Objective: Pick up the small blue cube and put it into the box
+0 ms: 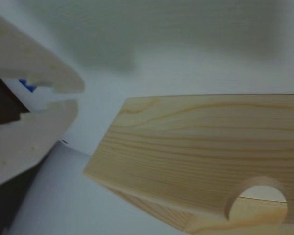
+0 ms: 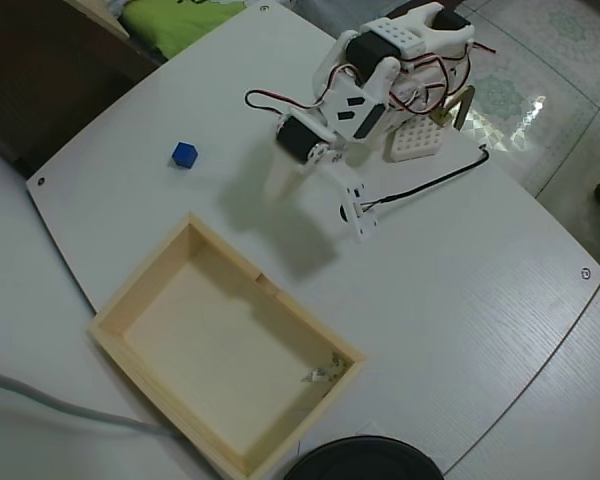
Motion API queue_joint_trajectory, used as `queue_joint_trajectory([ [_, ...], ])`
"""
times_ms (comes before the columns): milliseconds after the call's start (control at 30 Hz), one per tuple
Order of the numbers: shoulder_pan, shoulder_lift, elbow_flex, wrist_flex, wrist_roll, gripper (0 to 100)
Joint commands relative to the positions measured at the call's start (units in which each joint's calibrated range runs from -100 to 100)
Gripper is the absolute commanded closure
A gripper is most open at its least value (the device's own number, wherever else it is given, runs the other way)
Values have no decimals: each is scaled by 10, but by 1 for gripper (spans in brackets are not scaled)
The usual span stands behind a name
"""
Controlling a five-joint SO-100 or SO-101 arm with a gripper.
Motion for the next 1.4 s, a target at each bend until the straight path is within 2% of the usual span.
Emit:
queue_joint_trajectory([
  [0,-1,-7,7,-5,0,99],
  [967,3,-7,0,-6,2,99],
  [1267,18,-1,-148,24,3,99],
  [1367,18,1,-223,55,3,93],
])
